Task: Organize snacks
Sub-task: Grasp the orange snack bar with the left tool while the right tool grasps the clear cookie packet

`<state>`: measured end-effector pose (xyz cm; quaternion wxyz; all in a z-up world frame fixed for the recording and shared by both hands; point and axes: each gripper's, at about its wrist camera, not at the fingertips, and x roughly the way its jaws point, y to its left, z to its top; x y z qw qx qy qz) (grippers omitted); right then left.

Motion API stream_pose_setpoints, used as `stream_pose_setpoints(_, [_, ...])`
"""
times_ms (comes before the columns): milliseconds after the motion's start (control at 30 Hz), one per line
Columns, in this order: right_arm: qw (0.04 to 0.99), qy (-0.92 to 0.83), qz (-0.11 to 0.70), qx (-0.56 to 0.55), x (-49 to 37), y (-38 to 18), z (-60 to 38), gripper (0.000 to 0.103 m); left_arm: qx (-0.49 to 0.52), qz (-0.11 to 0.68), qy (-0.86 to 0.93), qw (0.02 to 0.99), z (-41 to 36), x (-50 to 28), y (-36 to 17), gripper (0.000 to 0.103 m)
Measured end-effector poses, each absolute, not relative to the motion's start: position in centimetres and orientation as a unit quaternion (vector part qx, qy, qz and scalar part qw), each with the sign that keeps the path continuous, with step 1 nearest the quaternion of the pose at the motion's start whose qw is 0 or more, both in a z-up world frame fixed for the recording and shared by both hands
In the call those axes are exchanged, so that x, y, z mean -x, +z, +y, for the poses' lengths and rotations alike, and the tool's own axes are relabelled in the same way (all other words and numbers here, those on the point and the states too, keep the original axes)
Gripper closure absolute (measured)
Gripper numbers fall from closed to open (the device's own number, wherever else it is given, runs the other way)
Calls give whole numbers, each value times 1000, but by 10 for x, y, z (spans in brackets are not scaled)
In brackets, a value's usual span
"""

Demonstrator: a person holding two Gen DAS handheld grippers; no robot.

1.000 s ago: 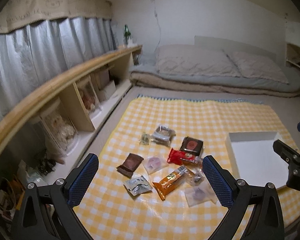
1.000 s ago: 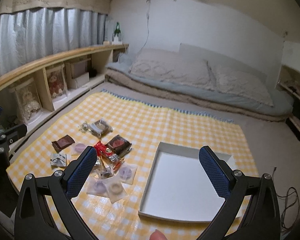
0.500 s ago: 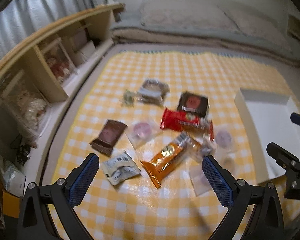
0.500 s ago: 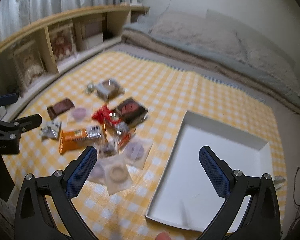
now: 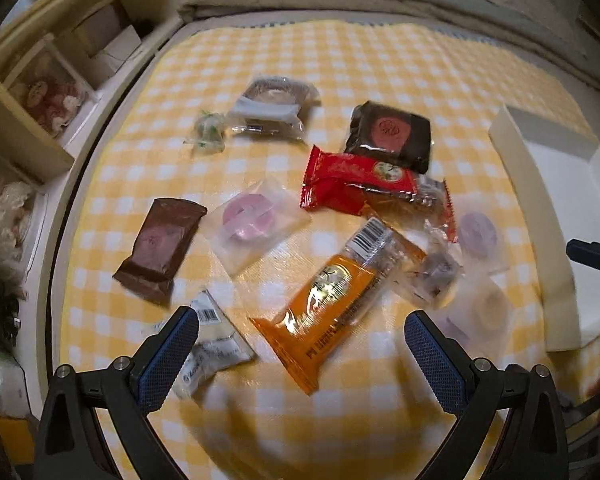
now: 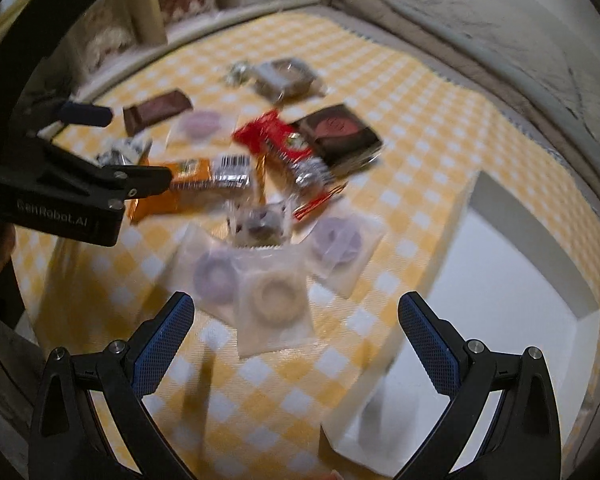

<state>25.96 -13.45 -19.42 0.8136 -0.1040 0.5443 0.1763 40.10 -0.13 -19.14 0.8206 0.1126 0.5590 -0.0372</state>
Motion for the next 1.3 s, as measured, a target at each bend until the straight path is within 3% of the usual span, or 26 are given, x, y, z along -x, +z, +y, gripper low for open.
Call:
stream_pose_setpoints(133, [793,176,569,125,-266,-211,-128,1,-118,563,-38,817,4,-417,-199,0])
stream_pose_setpoints(200, [786,191,572,133,-268,-215,-124,14,-111,568,-45,814,5,-420,-201,0])
stream_pose_setpoints(400, [759,231,583,174,-267,-230,-112,33,-108,573,-91,807,-5,-425,-206,0])
stream_pose_setpoints(600, [742,246,611,123,-276,-237,-117,48,-97,584,-126,796,-9,-427,-220,0])
stream_pose_setpoints(733, [737,244,623,94,-277,-236,-122,52,-68,601,-140,784,0,-433,-231,3])
stream_pose_setpoints(800, [734,241,629,81,-277,-235,-125,56,-57,616,-139,773,6,-434,-239,21])
stream_pose_setpoints(1000, [738,229,632,64,-273,-226,-132,57,-36,648,-155,745,9,-432,-245,42])
stream_pose_setpoints(1300, [742,219,632,50,-276,-219,-133,57,-10,665,-153,731,6,-430,-238,42])
